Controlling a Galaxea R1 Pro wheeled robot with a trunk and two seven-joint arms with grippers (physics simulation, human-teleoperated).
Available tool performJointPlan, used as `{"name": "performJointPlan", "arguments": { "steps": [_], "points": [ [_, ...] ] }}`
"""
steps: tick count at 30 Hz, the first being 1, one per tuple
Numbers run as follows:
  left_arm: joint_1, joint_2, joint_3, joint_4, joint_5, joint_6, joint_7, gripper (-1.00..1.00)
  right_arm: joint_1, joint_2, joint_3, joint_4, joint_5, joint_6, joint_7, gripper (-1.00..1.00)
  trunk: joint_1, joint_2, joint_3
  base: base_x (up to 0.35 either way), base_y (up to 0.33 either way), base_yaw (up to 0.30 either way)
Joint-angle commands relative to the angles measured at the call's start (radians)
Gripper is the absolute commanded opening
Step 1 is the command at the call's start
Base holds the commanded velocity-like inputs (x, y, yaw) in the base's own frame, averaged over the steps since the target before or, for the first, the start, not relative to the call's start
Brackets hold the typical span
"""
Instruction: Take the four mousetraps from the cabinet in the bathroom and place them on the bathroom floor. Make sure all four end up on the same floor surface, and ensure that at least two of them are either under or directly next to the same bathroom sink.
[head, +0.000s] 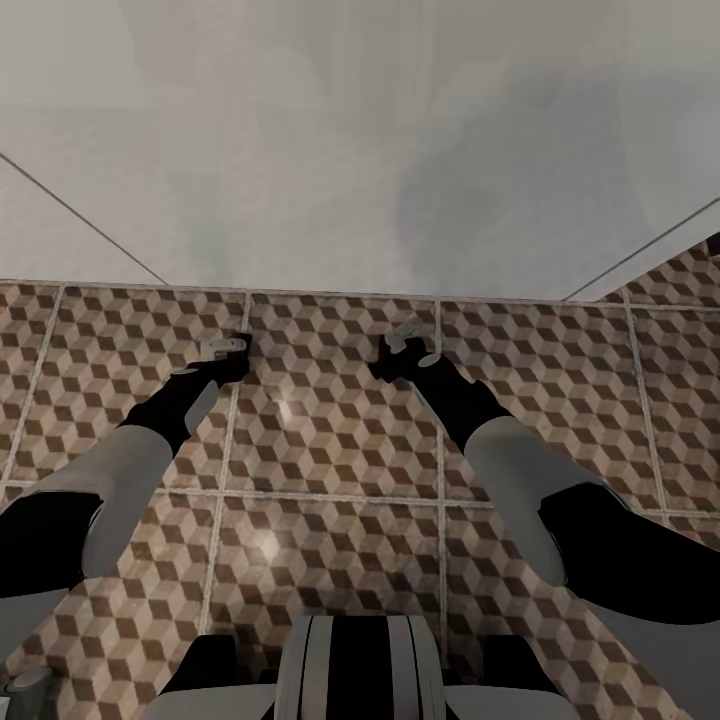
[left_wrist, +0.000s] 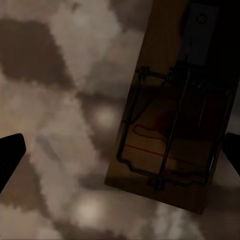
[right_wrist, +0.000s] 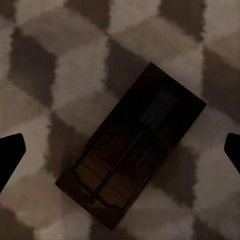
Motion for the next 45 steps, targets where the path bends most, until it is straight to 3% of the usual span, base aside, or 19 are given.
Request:
{"name": "performJointPlan", "arguments": {
  "steps": [1, 14, 22, 45],
  "points": [
    [0.000, 0.002, -0.008, 0.029, 0.000, 0.003, 0.013, 1.00, 0.000, 0.000, 0.000, -0.002, 0.011, 0.006, 0.005, 1.00, 0.000, 0.000, -0.001, 0.000, 0.000, 0.000],
    [0.000, 0.001, -0.011, 0.026, -0.001, -0.049, 0.013, 1.00, 0.000, 0.000, 0.000, -0.002, 0.011, 0.006, 0.005, 1.00, 0.000, 0.000, -0.001, 0.000, 0.000, 0.000],
    [0.000, 0.000, -0.041, -0.012, -0.003, -0.126, 0.014, 1.00, 0.000, 0.000, 0.000, -0.002, 0.011, 0.006, 0.005, 1.00, 0.000, 0.000, -0.001, -0.003, 0.000, 0.000],
    [0.000, 0.001, -0.050, -0.015, -0.003, -0.139, 0.014, 1.00, 0.000, 0.000, 0.000, -0.002, 0.011, 0.007, 0.005, 1.00, 0.000, 0.000, -0.001, -0.202, 0.000, 0.000]
  ]
}}
